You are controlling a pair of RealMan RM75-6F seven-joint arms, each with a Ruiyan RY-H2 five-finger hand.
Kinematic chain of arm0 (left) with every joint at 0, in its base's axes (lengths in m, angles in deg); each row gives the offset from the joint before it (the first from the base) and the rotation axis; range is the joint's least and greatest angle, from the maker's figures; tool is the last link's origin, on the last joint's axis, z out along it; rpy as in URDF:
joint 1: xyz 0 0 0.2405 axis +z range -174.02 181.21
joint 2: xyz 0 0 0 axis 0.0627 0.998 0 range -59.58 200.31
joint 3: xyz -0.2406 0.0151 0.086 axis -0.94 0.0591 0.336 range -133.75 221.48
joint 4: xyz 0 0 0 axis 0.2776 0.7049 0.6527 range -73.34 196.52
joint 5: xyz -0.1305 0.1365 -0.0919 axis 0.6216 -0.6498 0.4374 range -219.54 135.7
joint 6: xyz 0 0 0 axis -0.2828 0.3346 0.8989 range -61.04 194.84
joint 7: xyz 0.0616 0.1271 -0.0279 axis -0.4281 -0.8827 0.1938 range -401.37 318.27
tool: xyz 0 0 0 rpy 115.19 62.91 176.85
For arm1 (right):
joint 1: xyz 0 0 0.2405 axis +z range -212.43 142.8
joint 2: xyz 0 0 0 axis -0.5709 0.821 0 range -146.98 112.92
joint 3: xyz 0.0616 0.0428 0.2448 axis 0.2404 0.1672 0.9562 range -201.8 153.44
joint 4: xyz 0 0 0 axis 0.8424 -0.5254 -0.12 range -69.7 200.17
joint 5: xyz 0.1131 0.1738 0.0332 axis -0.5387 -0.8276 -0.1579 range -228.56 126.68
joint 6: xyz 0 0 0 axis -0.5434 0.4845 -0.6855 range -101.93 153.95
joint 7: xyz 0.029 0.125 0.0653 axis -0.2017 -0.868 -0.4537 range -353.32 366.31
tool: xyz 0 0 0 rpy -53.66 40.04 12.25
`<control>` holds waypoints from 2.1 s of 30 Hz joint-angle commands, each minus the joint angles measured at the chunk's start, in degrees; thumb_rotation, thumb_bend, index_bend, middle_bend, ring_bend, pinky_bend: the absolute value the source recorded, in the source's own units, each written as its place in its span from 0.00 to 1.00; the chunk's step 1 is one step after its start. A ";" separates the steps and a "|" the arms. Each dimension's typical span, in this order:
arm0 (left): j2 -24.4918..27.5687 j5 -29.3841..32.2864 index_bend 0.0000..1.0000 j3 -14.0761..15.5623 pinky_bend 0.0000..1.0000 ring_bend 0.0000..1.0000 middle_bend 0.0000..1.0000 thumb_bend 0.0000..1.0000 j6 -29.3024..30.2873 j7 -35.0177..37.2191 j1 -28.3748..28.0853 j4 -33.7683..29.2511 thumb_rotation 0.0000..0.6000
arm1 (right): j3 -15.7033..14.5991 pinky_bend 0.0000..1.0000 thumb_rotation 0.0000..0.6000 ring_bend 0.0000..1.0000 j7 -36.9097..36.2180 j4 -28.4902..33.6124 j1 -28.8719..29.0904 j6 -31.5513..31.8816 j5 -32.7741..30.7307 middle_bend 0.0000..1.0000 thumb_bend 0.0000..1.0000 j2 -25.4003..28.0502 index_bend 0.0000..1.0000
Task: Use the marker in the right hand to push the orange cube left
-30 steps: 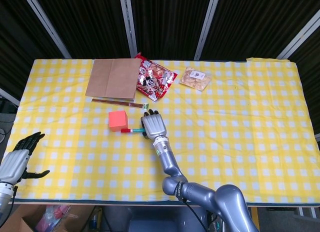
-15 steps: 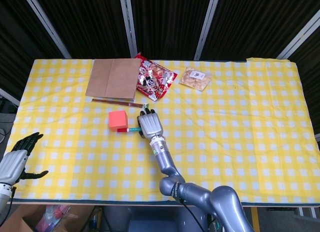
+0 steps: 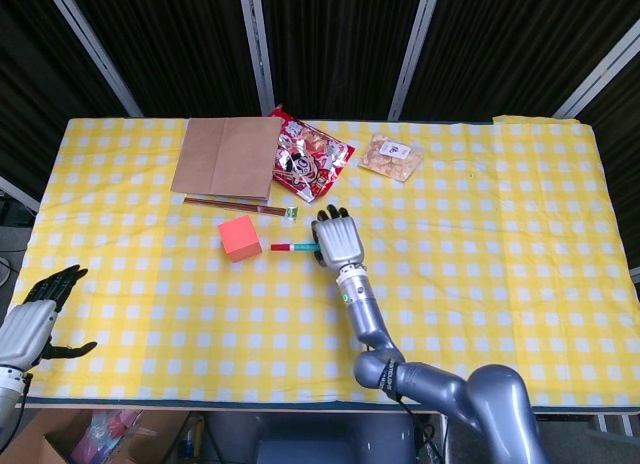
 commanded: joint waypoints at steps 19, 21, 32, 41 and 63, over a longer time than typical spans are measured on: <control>-1.53 0.99 0.01 -0.24 0.04 0.00 0.00 0.03 -0.90 -3.98 -0.80 -0.25 1.00 | -7.62 0.24 1.00 0.19 -2.66 17.84 -16.06 4.65 0.69 0.32 0.56 19.85 0.71; -1.73 1.12 0.01 -0.33 0.04 0.00 0.00 0.03 -0.89 -4.28 -0.87 -0.26 1.00 | -7.89 0.24 1.00 0.19 -3.20 17.68 -16.58 4.54 0.55 0.32 0.56 20.09 0.71; -2.10 1.13 0.01 -0.36 0.04 0.00 0.00 0.03 -0.83 -4.99 -1.00 -0.17 1.00 | -8.44 0.24 1.00 0.18 -4.20 15.68 -17.79 3.75 -0.75 0.32 0.56 19.53 0.64; -2.01 0.94 0.01 -0.34 0.04 0.00 0.00 0.03 -0.53 -4.59 -0.86 0.04 1.00 | -8.88 0.17 1.00 0.10 -0.02 16.06 -17.91 3.53 -3.15 0.22 0.56 20.41 0.36; -4.02 -1.25 0.00 -1.16 0.04 0.00 0.00 0.01 5.54 -5.99 0.99 2.52 1.00 | -17.80 0.14 1.00 0.02 -5.13 45.89 -31.12 16.19 10.38 0.11 0.53 43.41 0.20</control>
